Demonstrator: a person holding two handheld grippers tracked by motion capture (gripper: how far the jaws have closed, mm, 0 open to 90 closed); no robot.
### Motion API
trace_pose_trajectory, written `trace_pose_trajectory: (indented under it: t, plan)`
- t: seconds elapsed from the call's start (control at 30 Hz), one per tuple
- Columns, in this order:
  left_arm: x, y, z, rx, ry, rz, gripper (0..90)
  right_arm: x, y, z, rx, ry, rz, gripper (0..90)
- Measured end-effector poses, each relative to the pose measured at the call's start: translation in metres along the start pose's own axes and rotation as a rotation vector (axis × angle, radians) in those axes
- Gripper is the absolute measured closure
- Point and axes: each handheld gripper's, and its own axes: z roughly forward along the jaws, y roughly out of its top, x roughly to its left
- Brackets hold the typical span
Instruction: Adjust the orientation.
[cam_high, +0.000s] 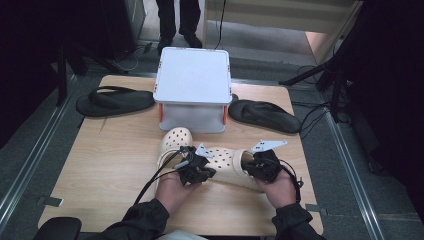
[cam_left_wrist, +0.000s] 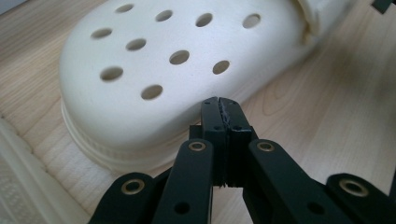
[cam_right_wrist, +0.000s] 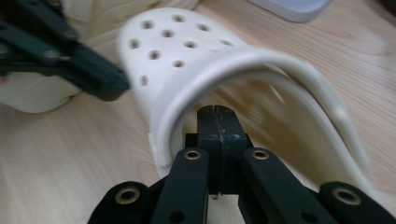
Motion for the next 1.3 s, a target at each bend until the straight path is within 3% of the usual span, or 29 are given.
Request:
trace_pose_trajectory:
  t: [0.13,0.4,0.5,0.6,0.7,0.87,0.97,1.07,1.3]
  plan:
    - [0.005,0.001,0.001,0.004,0.009,-0.012,90.0,0.011,0.002,0.004,0.004,0.029,-0.009,90.0]
    - [0.008,0.001,0.001,0.007,0.018,-0.02,90.0,0.027,0.007,0.012,0.015,0.043,-0.023,90.0]
    - [0.01,0.0,-0.003,-0.003,0.001,-0.043,90.0,0.029,0.008,0.013,0.016,0.054,-0.028,90.0]
    - [0.005,-0.001,-0.013,-0.022,-0.02,-0.037,90.0,0.028,0.008,0.0,0.015,0.057,-0.011,90.0]
    - [-0.003,-0.001,-0.022,-0.046,-0.046,-0.033,90.0,0.025,0.004,-0.026,-0.015,0.051,-0.008,90.0]
    - [-0.011,-0.003,-0.023,-0.056,-0.078,-0.039,90.0,0.006,-0.006,-0.054,-0.042,-0.027,0.001,90.0]
    - [-0.019,-0.004,-0.02,-0.047,-0.09,-0.021,90.0,-0.005,-0.021,-0.048,-0.001,-0.044,0.042,90.0]
    - [-0.021,-0.003,-0.012,-0.039,-0.092,-0.021,90.0,-0.007,-0.031,-0.033,0.026,-0.023,0.068,90.0]
    - [-0.012,0.002,-0.01,-0.039,-0.051,-0.027,90.0,-0.004,-0.034,-0.025,-0.02,-0.024,0.108,90.0]
